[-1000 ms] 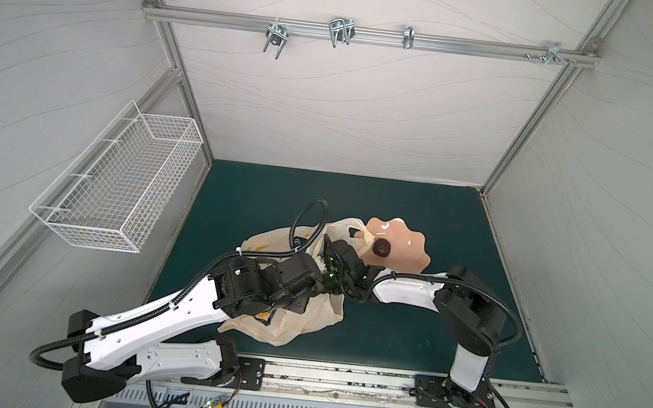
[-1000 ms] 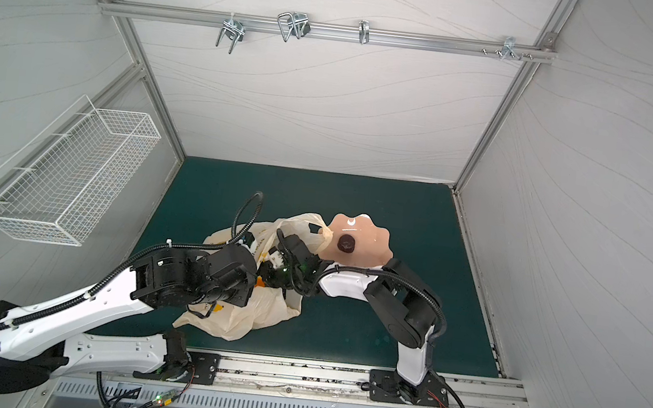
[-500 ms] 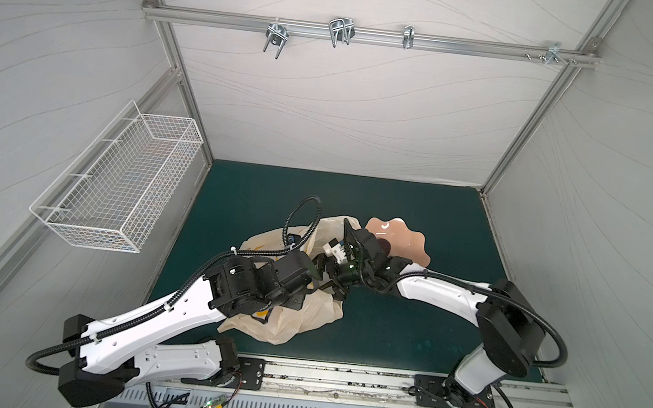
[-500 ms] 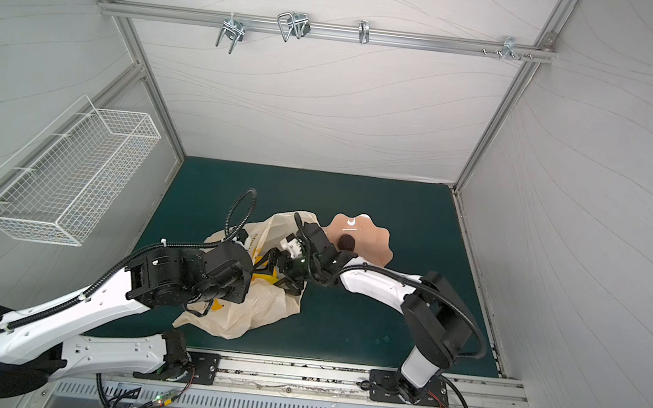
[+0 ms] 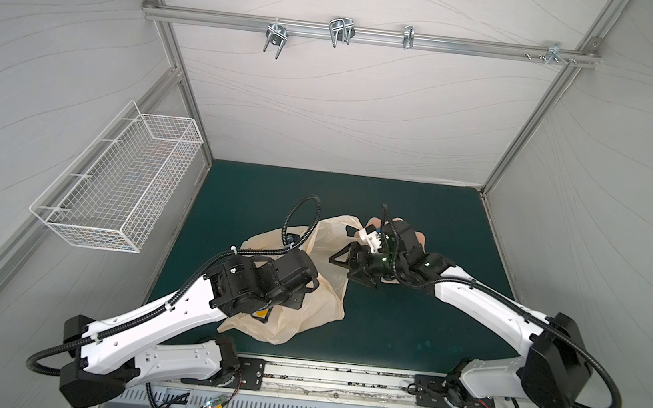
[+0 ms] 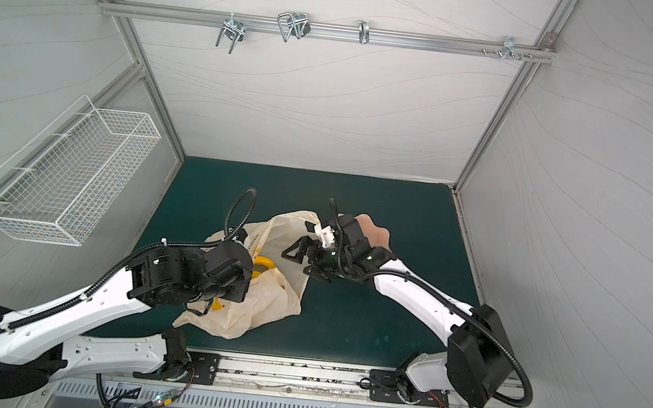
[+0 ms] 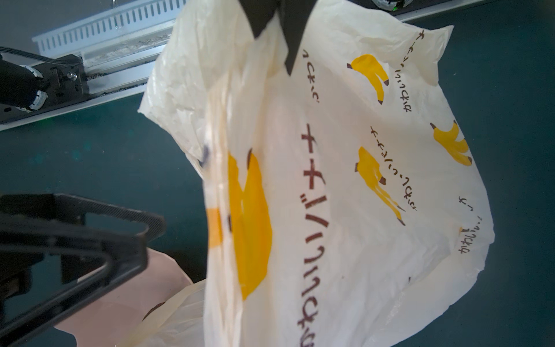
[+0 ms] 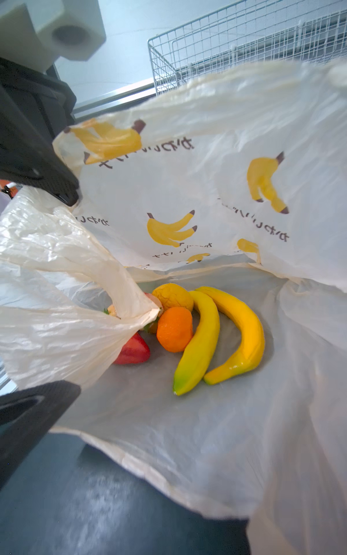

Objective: Place the fruits into the plastic bag
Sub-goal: Pick up the fruit from the plate.

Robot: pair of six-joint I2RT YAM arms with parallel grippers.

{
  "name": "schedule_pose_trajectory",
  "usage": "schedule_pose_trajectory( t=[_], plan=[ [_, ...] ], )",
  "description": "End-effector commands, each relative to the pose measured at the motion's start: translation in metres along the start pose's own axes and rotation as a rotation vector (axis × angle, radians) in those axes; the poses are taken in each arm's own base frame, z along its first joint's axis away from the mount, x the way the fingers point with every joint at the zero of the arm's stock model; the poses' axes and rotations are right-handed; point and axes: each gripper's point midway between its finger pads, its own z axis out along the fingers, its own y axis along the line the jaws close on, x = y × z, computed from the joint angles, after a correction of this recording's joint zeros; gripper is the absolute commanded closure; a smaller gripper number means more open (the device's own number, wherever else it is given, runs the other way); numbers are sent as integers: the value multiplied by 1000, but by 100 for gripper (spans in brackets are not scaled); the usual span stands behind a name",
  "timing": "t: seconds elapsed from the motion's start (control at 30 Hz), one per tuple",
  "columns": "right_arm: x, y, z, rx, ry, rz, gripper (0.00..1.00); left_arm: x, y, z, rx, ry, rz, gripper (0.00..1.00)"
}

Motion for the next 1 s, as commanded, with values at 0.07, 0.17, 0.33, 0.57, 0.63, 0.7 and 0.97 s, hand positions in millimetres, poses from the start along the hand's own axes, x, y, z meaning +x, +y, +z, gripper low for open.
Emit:
schedule_pose_trajectory(
  t=[0.07,0.17,0.33,0.57,0.63,0.7,0.97],
  plan=[
    [-8,-25,-40,138,-48,-18,1,-6,-4,0,20,-25,-9,100],
    [-18,-46,-62,230,-93,-18,1,-6,-5,-1,27,-26,-7,100],
    [-36,-79,-92,380,-159,-37,1,-8,-9,-1,37,-27,-5,100],
    [-67,-115,-104,590,-199,-130,5,-10,-10,-2,43,-31,-5,100],
    [-76,-120,-101,621,-195,-153,7,-10,-10,-2,42,-32,-6,100],
    [-86,-128,-94,645,-188,-169,8,-10,-10,-3,44,-33,-6,100],
    [-118,-147,-58,654,-140,-190,16,-10,-8,-4,41,-36,-6,100]
  ],
)
